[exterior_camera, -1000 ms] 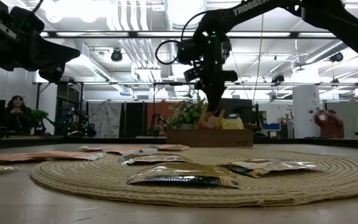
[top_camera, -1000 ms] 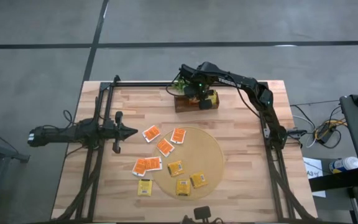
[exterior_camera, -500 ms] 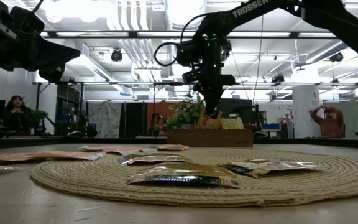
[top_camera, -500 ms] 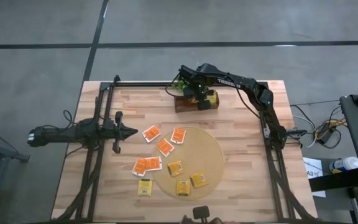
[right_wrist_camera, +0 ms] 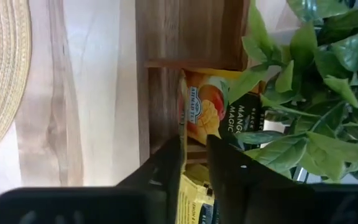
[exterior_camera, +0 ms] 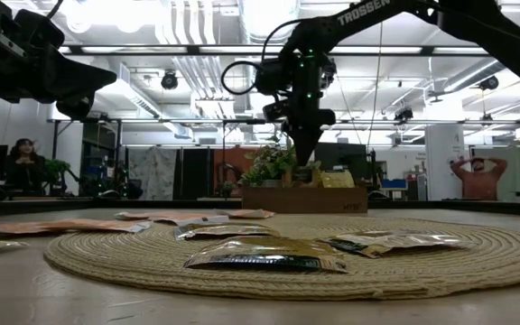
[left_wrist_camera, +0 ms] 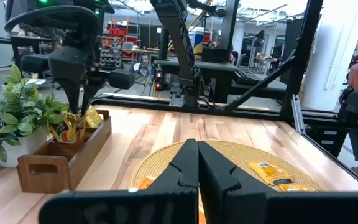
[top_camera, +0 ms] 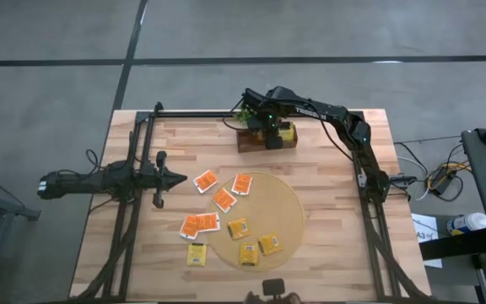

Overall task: Pick & Place Tea
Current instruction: Put the orange tea bag into the middle section of the wooden organizer

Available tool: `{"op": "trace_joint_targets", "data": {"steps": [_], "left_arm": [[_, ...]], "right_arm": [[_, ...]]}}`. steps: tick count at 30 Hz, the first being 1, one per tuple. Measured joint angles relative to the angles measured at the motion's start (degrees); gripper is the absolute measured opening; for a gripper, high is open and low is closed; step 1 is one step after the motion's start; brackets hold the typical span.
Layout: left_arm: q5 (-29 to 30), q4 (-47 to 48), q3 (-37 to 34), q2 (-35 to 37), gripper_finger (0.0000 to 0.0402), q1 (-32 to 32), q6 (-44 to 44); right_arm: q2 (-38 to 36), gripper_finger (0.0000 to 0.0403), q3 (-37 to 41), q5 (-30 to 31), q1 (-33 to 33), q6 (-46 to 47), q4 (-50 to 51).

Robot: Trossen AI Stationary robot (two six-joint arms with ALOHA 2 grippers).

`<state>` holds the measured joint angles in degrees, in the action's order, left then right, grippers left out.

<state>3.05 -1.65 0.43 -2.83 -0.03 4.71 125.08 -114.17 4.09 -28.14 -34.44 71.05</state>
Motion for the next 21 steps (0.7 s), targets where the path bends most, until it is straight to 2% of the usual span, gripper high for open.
{"op": "trace_joint_targets", "data": {"steps": [3,8,15,17,21], "left_arm": [[0.0,0.0,0.0,0.0,0.0000,0.0,0.0],[0.0,0.0,0.0,0.0,0.0000,0.0,0.0],[0.0,0.0,0.0,0.0,0.0000,0.0,0.0],[0.0,0.0,0.0,0.0,0.0000,0.0,0.0],[0.0,0.0,0.0,0.0,0.0000,0.0,0.0]], "right_arm": [[0.0,0.0101,0.0,1.4,0.0,0.2,-0.7],[-0.1,0.0135,-0.2,7.9,0.0,1.8,-3.3],[-0.4,0.0148,-3.7,7.9,0.5,2.0,1.5],[-1.0,0.0146,-4.8,6.3,0.9,3.5,3.3],[-3.1,0.0137,-6.5,-1.0,2.1,5.9,5.5]]}}
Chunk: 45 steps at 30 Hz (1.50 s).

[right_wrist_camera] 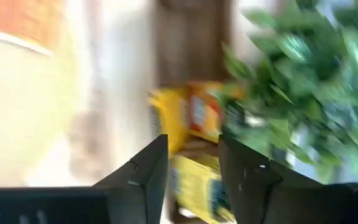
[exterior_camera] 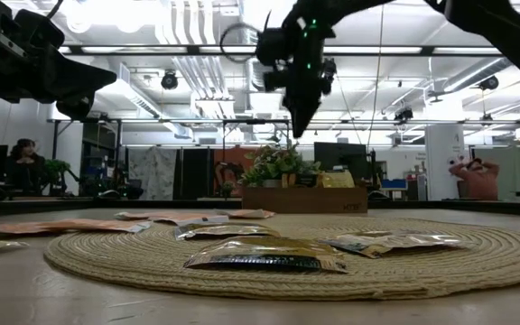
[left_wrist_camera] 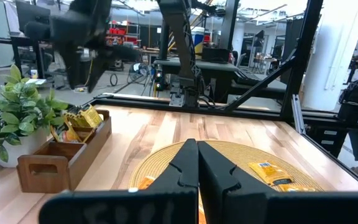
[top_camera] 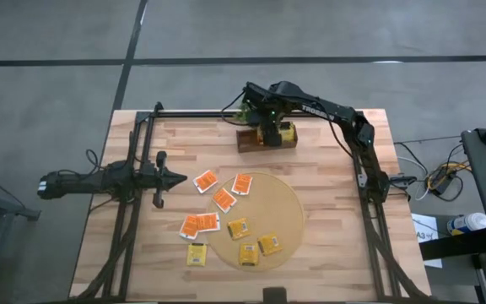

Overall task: Pick & Place Tea
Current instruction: Put the orange tea bag into the middle section of the wooden organizer

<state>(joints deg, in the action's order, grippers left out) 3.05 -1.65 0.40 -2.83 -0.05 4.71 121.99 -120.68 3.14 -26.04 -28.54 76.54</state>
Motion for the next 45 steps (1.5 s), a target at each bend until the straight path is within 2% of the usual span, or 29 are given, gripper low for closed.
{"op": "trace_joint_targets", "data": {"steps": [4,8,10,19,27,32,38,45], "left_arm": [[0.0,0.0,0.0,0.0,0.0000,0.0,0.0],[0.0,0.0,0.0,0.0,0.0000,0.0,0.0],[0.0,0.0,0.0,0.0,0.0000,0.0,0.0],[0.0,0.0,0.0,0.0,0.0000,0.0,0.0],[0.0,0.0,0.0,0.0,0.0000,0.0,0.0],[0.0,0.0,0.0,0.0,0.0000,0.0,0.0],[0.0,0.0,0.0,0.0,0.0000,0.0,0.0],[0.0,0.0,0.0,0.0,0.0000,0.0,0.0]], "right_arm": [[-1.9,0.0105,0.2,-6.3,1.6,-0.2,0.3],[-2.8,0.0036,1.3,-6.8,3.2,-0.3,1.2],[-2.8,0.0017,2.1,-6.9,3.7,-0.1,1.3],[-2.8,0.0008,9.6,-10.8,4.9,-0.3,0.9],[-2.8,0.0008,19.5,-10.5,4.6,-1.0,-7.5],[-2.7,0.0008,22.7,-3.8,4.5,-0.6,-13.0],[-2.7,0.0008,24.3,-2.4,4.3,-0.5,-15.8],[-2.7,0.0008,24.1,4.6,4.0,0.2,-19.4]]}}
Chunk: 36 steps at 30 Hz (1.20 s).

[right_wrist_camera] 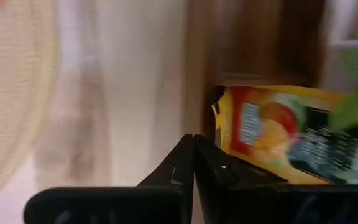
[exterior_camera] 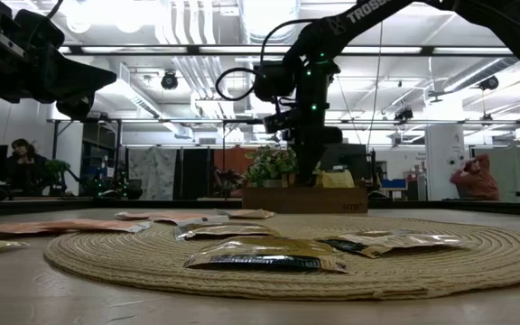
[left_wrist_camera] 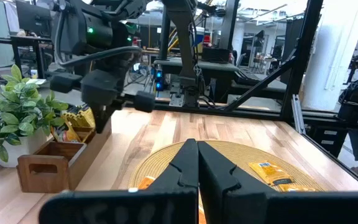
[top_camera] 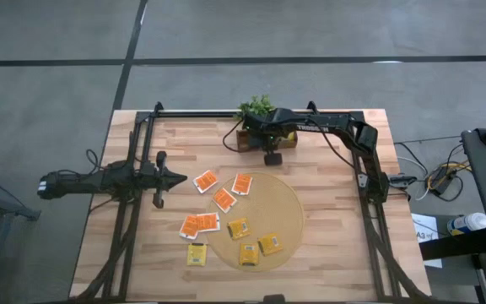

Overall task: Pick & Place Tea
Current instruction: Put the orange tea bag into the middle section of the wooden organizer, then adjust the wooden organizer

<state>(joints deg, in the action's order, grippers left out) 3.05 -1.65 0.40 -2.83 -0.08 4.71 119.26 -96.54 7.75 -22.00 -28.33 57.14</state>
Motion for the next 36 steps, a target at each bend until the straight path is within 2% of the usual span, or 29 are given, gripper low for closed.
{"op": "trace_joint_targets", "data": {"steps": [6,13,21,26,33,36], "left_arm": [[0.0,0.0,0.0,0.0,0.0000,0.0,0.0],[0.0,0.0,0.0,0.0,0.0000,0.0,0.0],[0.0,0.0,0.0,0.0,0.0000,0.0,0.0],[0.0,0.0,0.0,0.0,0.0000,0.0,0.0],[0.0,0.0,0.0,0.0,0.0000,0.1,0.0],[0.0,0.0,0.0,0.0,0.0000,0.1,0.0]], "right_arm": [[0.0,0.0008,0.4,1.6,-0.7,1.0,-2.6],[0.1,0.0008,0.6,10.4,-0.8,1.8,-7.3],[0.1,0.0008,0.6,13.4,-0.9,2.2,-7.7],[-2.7,0.0008,0.6,12.4,-0.2,1.2,-3.0],[-7.6,0.0008,1.0,0.7,0.1,0.7,-2.8],[-8.3,0.0008,1.0,-0.6,-0.1,0.7,-3.4]]}}
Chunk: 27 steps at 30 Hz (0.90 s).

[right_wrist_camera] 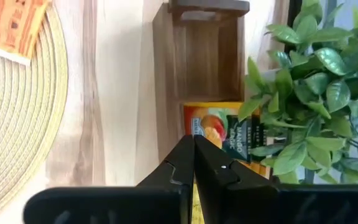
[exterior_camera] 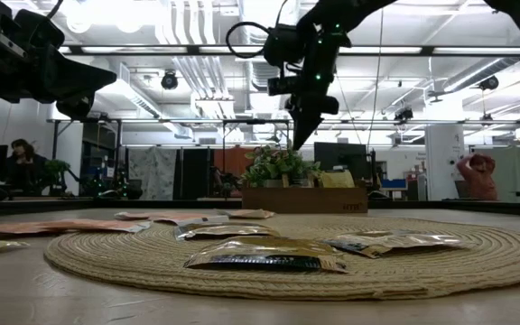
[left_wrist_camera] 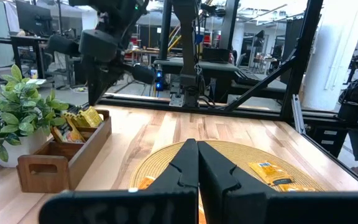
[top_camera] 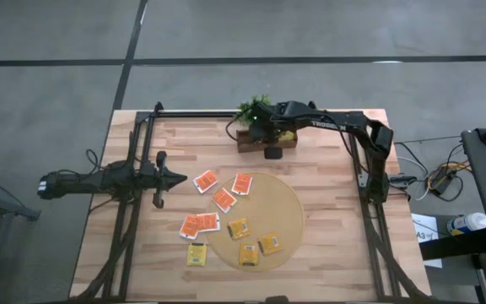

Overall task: Pick & Place Tea
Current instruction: Adjust the wooden organizer

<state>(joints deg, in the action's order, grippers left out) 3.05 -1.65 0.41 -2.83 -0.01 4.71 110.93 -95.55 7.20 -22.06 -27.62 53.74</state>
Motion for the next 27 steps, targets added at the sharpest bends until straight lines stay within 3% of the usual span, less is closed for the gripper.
{"op": "trace_joint_targets", "data": {"steps": [6,12,17,27], "left_arm": [[0.0,0.0,0.0,0.0,0.0000,0.0,0.0],[0.0,0.0,0.0,0.0,0.0000,0.0,0.0],[0.0,0.0,0.0,0.0,0.0000,0.0,0.0],[0.0,0.0,0.0,0.0,0.0000,-0.1,0.0]], "right_arm": [[0.4,0.0008,1.3,-4.1,-1.4,-1.5,-0.8],[0.6,0.0018,4.3,-4.6,-1.3,-1.1,-3.4],[0.6,0.0069,4.6,-8.6,-1.5,-0.1,-3.6],[0.7,0.0176,5.6,-6.6,-2.1,0.0,-5.3]]}}
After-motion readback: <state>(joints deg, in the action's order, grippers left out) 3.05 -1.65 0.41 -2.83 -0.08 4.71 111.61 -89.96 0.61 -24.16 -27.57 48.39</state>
